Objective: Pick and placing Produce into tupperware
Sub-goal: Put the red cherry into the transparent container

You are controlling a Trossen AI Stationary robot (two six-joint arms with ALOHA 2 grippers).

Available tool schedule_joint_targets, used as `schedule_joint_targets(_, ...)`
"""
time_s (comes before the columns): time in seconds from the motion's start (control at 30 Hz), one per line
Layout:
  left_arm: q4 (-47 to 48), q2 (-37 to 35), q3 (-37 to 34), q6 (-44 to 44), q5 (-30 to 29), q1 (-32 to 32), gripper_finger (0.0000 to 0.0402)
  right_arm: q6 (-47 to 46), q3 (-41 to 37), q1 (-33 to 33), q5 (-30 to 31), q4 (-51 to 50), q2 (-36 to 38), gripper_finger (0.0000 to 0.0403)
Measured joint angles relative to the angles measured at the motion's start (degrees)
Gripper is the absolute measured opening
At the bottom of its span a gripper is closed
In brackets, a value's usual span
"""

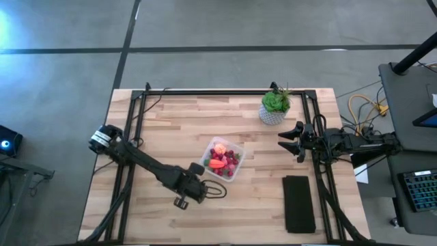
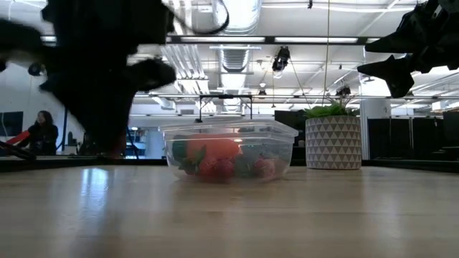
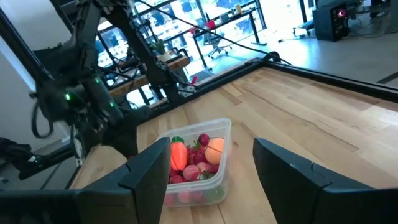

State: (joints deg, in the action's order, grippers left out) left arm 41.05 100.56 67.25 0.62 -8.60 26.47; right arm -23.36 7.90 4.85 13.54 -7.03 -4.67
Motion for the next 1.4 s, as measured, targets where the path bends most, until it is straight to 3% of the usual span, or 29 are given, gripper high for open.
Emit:
schedule_joint_targets(0.27,1.4,-7.2,6.5,-9.8,-10.4,-4.9,0.0038,0.0,0.0,0.0,0.0,0.0,0.0,0.0221)
schedule_joint_targets(0.53,-1.9,-7.6,9.9,-10.6,-8.9,-18.8,0.0039,0.0,0.0,0.0,0.0,0.0,0.0,0.0221)
schedule_joint_targets(0.7,-5.7,-6.1,9.8,-10.3,-6.1,-23.4,0.0039,0.0,0.0,0.0,0.0,0.0,0.0,0.0221)
schedule_joint_targets(1.0,-5.4,-1.0,9.6,-9.5,-2.0,-24.1,0.0039,0.0,0.0,0.0,0.0,0.0,0.0,0.0221)
schedule_joint_targets(1.17,-3.9,2.1,9.0,-0.6,4.9,-24.2,0.0039,0.0,0.0,0.0,0.0,0.0,0.0,0.0221)
schedule_joint_targets(1.23,-4.1,3.8,8.9,0.6,5.2,-24.1,0.0041,0.0,0.0,0.0,0.0,0.0,0.0,0.0221)
schedule_joint_targets(1.4,-5.3,5.3,9.2,0.7,2.9,-22.6,0.0091,0.0,0.0,0.0,0.0,0.0,0.0,0.0221)
